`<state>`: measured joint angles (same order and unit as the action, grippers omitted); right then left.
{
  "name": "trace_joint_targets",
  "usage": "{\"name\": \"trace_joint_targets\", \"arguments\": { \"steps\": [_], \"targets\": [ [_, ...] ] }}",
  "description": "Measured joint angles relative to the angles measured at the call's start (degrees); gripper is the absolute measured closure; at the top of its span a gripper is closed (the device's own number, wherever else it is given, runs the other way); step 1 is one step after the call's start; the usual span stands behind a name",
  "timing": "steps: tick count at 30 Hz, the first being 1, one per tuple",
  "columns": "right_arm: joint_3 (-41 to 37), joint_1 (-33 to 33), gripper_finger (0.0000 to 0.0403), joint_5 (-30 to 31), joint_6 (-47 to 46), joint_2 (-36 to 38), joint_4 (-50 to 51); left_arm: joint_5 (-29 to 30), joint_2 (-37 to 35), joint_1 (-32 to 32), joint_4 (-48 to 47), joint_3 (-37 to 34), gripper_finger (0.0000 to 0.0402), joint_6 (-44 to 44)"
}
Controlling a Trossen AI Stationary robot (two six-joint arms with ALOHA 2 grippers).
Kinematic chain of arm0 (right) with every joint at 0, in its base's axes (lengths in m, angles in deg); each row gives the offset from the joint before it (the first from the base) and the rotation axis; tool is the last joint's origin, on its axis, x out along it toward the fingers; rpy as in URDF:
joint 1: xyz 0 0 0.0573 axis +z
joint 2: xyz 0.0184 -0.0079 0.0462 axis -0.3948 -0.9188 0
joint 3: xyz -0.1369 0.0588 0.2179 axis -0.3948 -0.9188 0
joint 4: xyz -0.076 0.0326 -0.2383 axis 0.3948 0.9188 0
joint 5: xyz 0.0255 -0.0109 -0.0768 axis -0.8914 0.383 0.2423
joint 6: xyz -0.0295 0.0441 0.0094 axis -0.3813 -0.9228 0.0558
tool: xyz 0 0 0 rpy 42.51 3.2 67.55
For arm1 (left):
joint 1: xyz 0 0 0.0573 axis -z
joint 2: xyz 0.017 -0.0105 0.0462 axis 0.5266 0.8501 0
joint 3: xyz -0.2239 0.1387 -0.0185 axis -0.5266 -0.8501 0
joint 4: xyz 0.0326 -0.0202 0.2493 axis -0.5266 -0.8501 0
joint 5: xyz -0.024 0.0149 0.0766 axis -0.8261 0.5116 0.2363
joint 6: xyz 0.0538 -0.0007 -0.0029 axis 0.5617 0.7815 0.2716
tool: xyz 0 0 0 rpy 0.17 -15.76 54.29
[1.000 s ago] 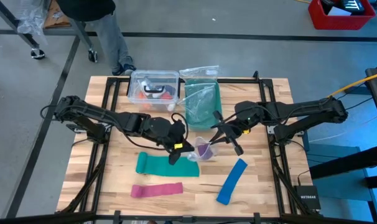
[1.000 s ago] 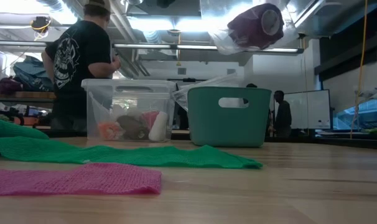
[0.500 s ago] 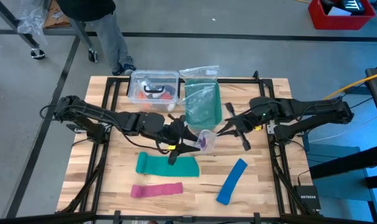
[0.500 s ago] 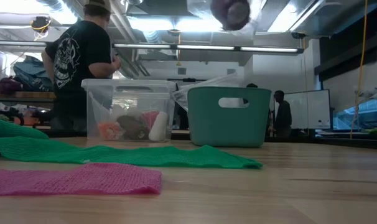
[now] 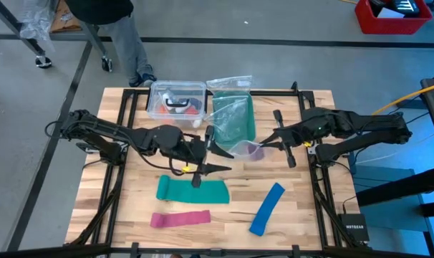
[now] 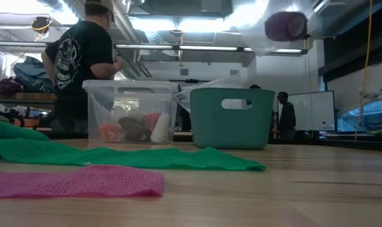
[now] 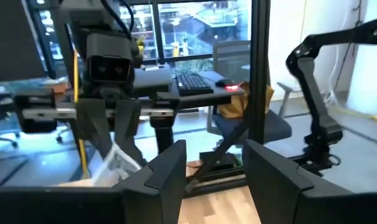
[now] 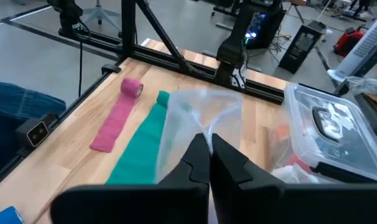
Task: Roll bandage
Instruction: Close the transparent zip bag
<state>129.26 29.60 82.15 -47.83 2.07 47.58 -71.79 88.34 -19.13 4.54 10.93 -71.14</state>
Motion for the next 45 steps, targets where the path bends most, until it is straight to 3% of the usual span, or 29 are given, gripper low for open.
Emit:
{"name": "trace_joint_targets", "arguments": {
  "steps": [5, 15, 27, 39, 45],
  "targets": [
    [0.0, 0.0, 0.0402, 0.1, 0.0, 0.0, -0.1, 2.7, 0.0, 0.0, -2.2, 0.0, 0.0254, -2.1],
    [0.0, 0.0, 0.0403, -0.8, -0.1, 0.2, -0.1, 4.9, 0.0, 0.1, -17.6, 0.0, 0.0254, -9.4],
    [0.0, 0.0, 0.0403, -4.0, -0.5, 1.7, 4.7, 4.9, -0.1, 1.3, -17.9, 0.0, 0.0254, -8.4],
    [0.0, 0.0, 0.0403, -4.1, -0.6, 4.2, 3.5, 5.1, -0.6, 1.3, -19.8, 0.0, 0.0254, -8.8],
    [0.0, 0.0, 0.0403, -7.6, -0.6, 4.3, 0.9, 7.6, -0.6, 1.3, -20.2, 0.0, 0.0254, -8.9]
  ]
}}
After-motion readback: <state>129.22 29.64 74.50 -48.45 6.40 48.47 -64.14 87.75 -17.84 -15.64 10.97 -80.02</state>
